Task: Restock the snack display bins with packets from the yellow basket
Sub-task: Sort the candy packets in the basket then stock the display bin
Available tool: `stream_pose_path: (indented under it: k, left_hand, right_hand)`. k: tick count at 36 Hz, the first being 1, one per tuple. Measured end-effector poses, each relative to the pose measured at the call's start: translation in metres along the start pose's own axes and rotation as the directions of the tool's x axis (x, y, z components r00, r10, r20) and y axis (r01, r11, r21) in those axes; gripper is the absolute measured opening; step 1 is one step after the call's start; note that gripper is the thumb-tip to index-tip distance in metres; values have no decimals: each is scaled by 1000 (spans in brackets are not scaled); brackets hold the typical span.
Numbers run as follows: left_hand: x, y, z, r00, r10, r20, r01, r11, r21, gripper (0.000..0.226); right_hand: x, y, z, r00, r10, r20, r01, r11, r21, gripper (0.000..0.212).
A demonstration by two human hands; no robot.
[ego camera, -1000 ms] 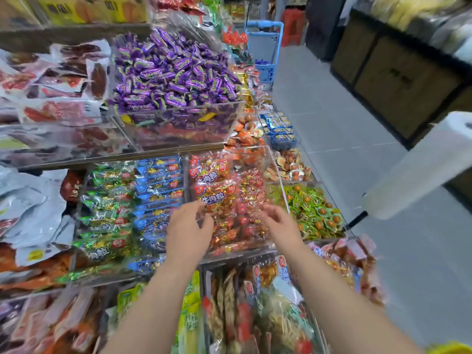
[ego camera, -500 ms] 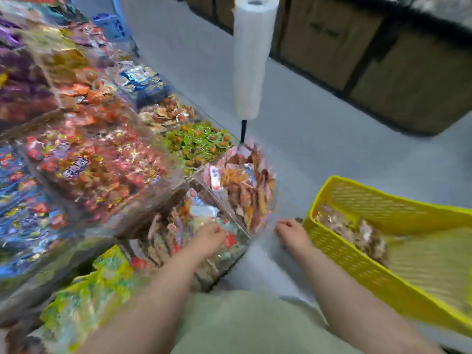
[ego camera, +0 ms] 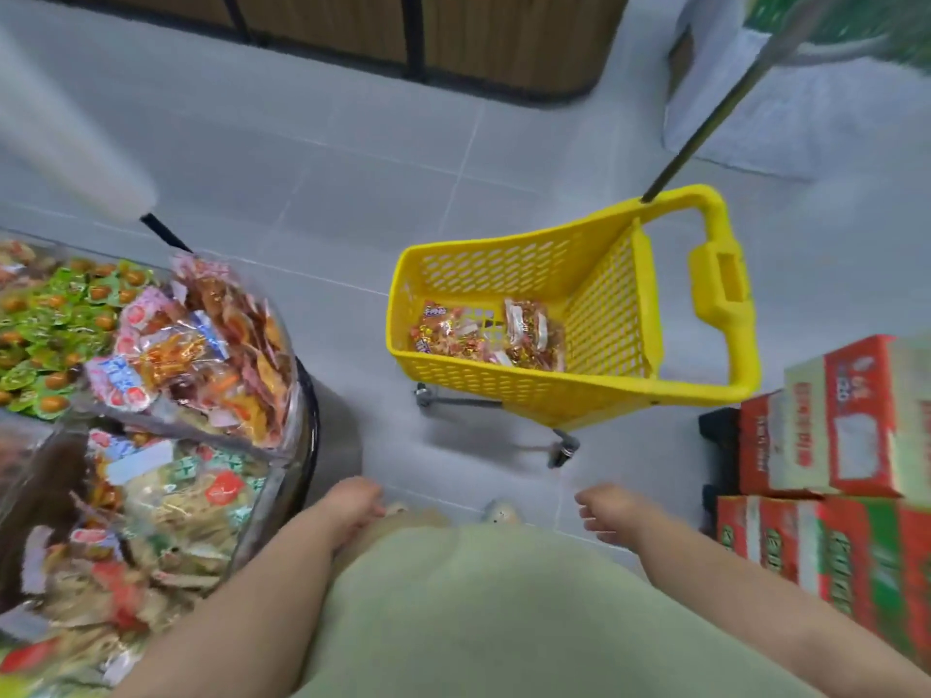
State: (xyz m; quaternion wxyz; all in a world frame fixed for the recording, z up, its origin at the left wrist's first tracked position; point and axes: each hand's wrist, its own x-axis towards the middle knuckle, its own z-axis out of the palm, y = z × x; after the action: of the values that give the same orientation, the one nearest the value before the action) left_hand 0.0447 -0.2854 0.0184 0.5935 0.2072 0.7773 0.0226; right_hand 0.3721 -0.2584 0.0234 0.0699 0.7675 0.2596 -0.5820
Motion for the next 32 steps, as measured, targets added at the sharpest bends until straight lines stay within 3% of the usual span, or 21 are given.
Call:
stream_pose_path:
  k: [2,6,12,17,26,29,32]
  left_hand:
    - [5,16,10,1000,15,-7,-15,1000,27,21]
    - [11,53,21,997,80,11,-81,984,162,31]
    - [32,97,19,997,67,28,-70,993,95,17]
    - [63,134,-2,999,45,29,-47,994,97,13]
    - [125,233,-63,994,99,-40,-95,991,90,12]
    - [147,261,-81,989,127,-75,-120,989,89,17]
    - [168,282,-91,980,166,-111,-145,973,178,20]
  right_hand:
    - [4,-5,-17,999,-22,-43,23,999,30,5]
    - [6,-31,-40,985,-116,-125,130,986,104,27]
    - [13,-71,-50,989,-136,-62,148,945,291,18]
    - [29,-122,-54,986,-158,-53,167,931,324,15]
    - [64,-210,-56,999,-42,-28,50,903,427,10]
    - [74,-238,-52,1000,8,8,-11,891,454,32]
    - [85,-259,-46,1000,20,20,-26,910,413,33]
